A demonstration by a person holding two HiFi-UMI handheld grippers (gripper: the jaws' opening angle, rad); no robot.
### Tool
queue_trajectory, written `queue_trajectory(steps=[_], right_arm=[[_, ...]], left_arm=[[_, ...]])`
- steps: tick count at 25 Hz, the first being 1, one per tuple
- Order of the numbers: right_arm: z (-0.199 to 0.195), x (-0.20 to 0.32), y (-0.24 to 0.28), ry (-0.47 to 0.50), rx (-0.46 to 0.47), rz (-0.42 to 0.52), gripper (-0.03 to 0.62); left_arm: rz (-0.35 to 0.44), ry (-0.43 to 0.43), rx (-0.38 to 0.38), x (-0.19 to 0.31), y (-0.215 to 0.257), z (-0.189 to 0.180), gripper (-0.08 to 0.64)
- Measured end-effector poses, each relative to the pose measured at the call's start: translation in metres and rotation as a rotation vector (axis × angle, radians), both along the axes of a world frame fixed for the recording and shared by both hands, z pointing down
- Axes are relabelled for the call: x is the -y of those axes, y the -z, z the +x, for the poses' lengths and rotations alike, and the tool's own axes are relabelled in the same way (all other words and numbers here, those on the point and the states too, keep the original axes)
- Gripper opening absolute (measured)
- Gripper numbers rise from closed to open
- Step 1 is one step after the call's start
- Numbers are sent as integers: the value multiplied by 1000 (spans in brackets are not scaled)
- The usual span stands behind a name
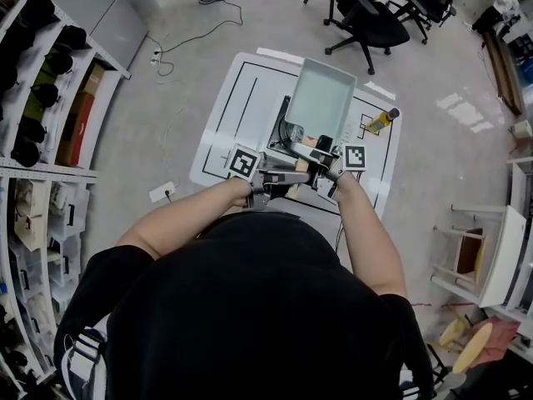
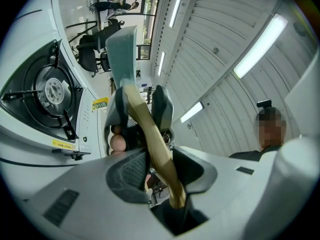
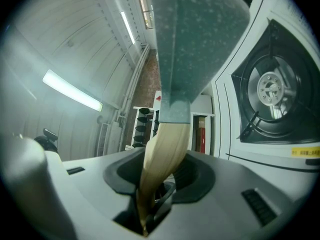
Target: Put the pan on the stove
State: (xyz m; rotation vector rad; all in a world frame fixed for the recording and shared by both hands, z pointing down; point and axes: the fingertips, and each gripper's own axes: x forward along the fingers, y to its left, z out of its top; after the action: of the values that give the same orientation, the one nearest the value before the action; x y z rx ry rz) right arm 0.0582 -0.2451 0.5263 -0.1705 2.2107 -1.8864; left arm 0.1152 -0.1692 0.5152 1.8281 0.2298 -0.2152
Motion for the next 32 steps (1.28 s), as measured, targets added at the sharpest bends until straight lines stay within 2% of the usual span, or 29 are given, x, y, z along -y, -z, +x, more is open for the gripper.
queue_trajectory(steps=[7,32], right_arm=[[-5,-3,-6,0,9,-3,138],[-15,-12,-67,-36,24,-112,138]], left_arm=[[0,-4,8,-3,-7,-5,149],[-95,-48,41,-14,-59,-18,149]])
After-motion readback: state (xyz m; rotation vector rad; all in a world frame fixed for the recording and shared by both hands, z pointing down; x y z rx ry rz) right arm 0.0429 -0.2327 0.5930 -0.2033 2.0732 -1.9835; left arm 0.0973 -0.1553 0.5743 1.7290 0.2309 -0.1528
